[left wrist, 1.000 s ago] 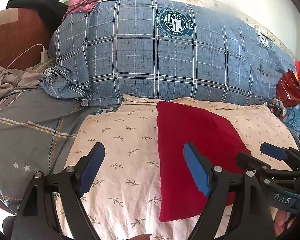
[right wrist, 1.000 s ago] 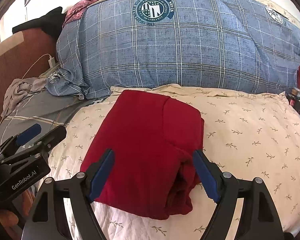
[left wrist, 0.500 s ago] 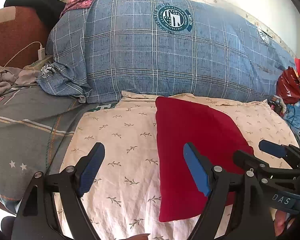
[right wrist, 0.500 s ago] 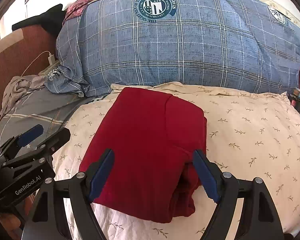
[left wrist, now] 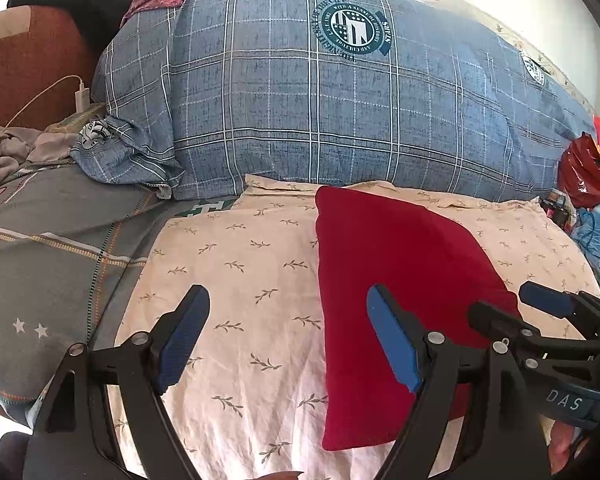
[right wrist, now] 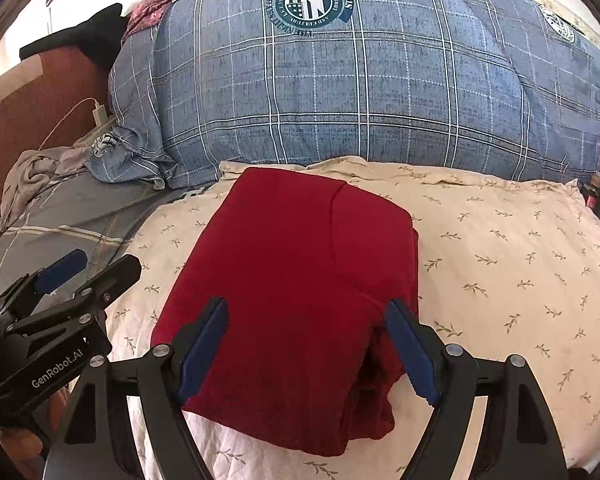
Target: Fold small clothes
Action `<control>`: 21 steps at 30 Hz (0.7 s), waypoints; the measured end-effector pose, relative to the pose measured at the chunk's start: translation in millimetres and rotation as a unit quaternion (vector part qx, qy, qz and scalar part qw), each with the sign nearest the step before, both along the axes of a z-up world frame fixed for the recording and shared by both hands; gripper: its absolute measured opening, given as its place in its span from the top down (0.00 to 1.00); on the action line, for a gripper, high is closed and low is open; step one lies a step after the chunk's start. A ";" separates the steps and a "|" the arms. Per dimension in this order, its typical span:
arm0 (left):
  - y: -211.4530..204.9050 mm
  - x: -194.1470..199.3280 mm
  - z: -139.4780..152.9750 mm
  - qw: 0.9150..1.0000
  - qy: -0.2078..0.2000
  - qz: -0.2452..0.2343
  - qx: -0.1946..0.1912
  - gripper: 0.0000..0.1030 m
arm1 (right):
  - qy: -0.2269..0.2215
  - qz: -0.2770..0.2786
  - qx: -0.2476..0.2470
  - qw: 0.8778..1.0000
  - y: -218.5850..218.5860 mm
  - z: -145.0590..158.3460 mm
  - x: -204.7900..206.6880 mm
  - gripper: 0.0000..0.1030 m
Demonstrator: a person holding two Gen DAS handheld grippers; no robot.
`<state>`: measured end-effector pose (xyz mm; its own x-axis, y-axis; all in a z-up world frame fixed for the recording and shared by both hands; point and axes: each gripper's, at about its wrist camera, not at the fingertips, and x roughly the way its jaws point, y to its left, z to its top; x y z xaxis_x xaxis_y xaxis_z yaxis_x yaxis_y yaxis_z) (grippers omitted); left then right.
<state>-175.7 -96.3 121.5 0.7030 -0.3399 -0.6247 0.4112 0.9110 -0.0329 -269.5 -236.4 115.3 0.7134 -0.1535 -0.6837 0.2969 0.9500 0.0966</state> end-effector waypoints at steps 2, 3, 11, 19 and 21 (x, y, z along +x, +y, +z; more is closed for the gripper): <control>-0.8 0.3 -0.5 1.000 0.000 -0.001 0.003 0.21 | 0.001 0.000 0.001 1.000 -0.7 -0.6 1.0 0.21; -1.3 0.6 -0.6 1.000 0.000 -0.001 0.004 0.21 | 0.001 0.000 0.002 1.000 -1.5 -0.9 1.3 0.21; -2.6 1.8 -0.9 1.000 0.001 -0.001 0.005 0.21 | 0.002 0.001 0.002 1.000 -2.2 -2.4 3.1 0.21; -4.0 2.7 -2.0 1.000 0.002 -0.001 0.007 0.21 | 0.004 0.002 0.000 1.000 0.2 -3.7 4.7 0.20; -4.1 2.6 -1.9 1.000 0.002 -0.001 0.007 0.21 | 0.005 0.002 -0.001 1.000 0.0 -4.1 5.0 0.20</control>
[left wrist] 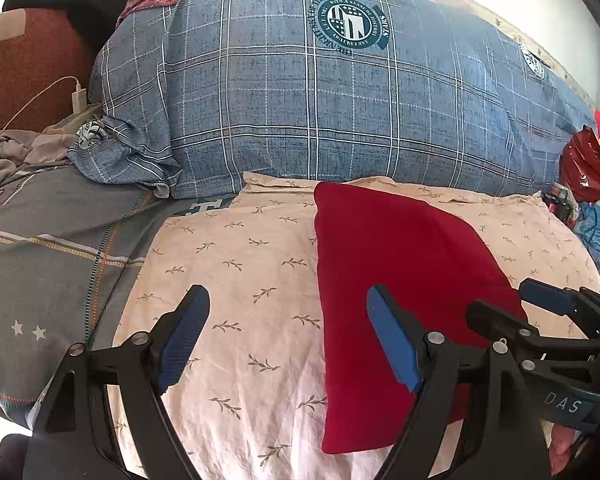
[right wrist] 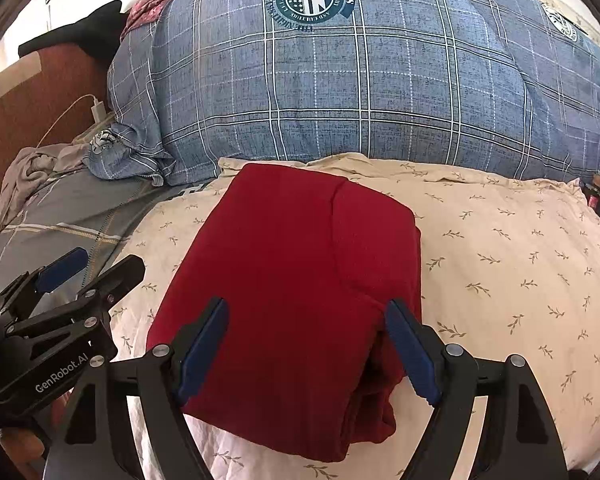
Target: Fold small clothes
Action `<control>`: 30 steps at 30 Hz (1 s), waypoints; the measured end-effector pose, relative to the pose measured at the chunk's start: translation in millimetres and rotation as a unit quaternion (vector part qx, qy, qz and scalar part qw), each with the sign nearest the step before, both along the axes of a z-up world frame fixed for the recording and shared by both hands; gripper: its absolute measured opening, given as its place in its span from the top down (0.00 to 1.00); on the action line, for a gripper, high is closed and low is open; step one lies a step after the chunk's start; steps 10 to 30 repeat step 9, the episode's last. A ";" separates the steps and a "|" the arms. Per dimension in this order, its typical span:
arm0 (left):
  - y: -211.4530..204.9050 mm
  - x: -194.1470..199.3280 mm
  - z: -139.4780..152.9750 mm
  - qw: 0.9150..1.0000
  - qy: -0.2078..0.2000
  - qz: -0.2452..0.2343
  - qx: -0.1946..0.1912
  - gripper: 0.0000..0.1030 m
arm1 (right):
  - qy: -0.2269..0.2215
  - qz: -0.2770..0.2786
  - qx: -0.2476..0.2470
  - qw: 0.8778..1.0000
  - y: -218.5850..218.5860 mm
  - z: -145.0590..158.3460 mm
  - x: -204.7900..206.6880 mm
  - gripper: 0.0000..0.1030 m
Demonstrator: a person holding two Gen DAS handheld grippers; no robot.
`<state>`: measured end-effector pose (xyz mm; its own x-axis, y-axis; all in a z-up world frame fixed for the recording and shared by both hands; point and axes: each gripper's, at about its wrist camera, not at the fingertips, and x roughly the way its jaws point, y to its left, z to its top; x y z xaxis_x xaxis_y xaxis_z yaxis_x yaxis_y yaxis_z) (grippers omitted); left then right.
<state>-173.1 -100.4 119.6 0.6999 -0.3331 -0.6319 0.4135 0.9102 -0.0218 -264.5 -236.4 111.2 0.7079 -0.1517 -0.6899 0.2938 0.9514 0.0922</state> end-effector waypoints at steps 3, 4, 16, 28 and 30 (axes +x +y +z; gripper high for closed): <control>-0.5 0.8 -0.8 1.000 -0.001 0.000 0.000 0.21 | 0.000 0.001 0.001 1.000 -0.2 -0.6 0.4 0.19; -0.5 0.6 -0.8 1.000 -0.005 0.000 0.001 0.21 | 0.000 0.001 0.000 1.000 -0.3 -0.7 0.4 0.19; 1.1 2.5 -1.8 1.000 -0.011 -0.003 0.003 0.21 | -0.006 0.006 0.002 1.000 -5.2 0.8 -0.3 0.19; 1.1 2.5 -1.8 1.000 -0.011 -0.003 0.003 0.21 | -0.006 0.006 0.002 1.000 -5.2 0.8 -0.3 0.19; 1.1 2.5 -1.8 1.000 -0.011 -0.003 0.003 0.21 | -0.006 0.006 0.002 1.000 -5.2 0.8 -0.3 0.19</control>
